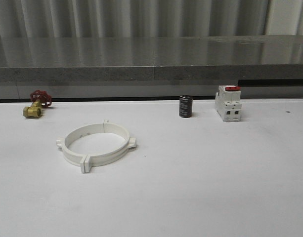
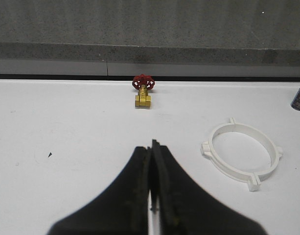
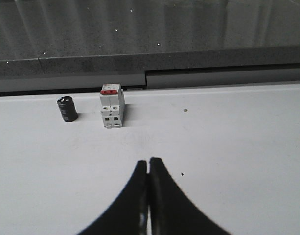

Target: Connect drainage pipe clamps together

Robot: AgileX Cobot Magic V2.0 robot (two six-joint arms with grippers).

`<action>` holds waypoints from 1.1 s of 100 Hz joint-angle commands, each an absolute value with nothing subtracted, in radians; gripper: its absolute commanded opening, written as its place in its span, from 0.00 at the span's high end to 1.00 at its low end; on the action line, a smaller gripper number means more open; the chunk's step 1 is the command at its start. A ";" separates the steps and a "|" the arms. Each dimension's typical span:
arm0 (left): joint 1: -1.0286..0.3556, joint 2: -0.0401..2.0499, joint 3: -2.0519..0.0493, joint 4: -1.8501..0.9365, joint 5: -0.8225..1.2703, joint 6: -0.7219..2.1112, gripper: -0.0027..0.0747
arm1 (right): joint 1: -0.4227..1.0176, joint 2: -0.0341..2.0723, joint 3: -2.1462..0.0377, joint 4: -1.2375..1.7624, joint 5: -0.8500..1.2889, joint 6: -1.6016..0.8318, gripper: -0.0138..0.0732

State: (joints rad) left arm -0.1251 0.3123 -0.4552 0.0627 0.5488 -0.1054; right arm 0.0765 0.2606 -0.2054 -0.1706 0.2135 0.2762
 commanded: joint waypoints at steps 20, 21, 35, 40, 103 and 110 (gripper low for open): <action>-0.124 0.320 -0.482 0.064 0.479 -0.116 0.99 | -0.036 0.155 -0.061 0.042 -0.044 0.000 0.92; -0.124 0.320 -0.482 0.064 0.479 -0.116 0.99 | -0.041 0.150 -0.058 0.042 -0.044 0.000 0.92; -0.124 0.320 -0.482 0.064 0.479 -0.116 0.99 | -0.078 0.047 0.014 0.041 -0.059 0.000 0.92; -0.124 0.320 -0.482 0.064 0.479 -0.116 0.99 | -0.081 0.005 0.011 0.032 0.000 0.000 0.92; -0.124 0.323 -0.482 0.064 0.479 -0.116 0.99 | -0.080 -0.030 0.011 0.012 0.034 0.000 0.92; -0.124 0.323 -0.482 0.064 0.479 -0.116 0.99 | -0.080 -0.030 0.011 0.012 0.034 0.000 0.92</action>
State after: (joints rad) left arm -0.1251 0.3123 -0.4552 0.0627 0.5488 -0.1054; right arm -0.0723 -0.0095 0.0274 0.0256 0.1044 0.0114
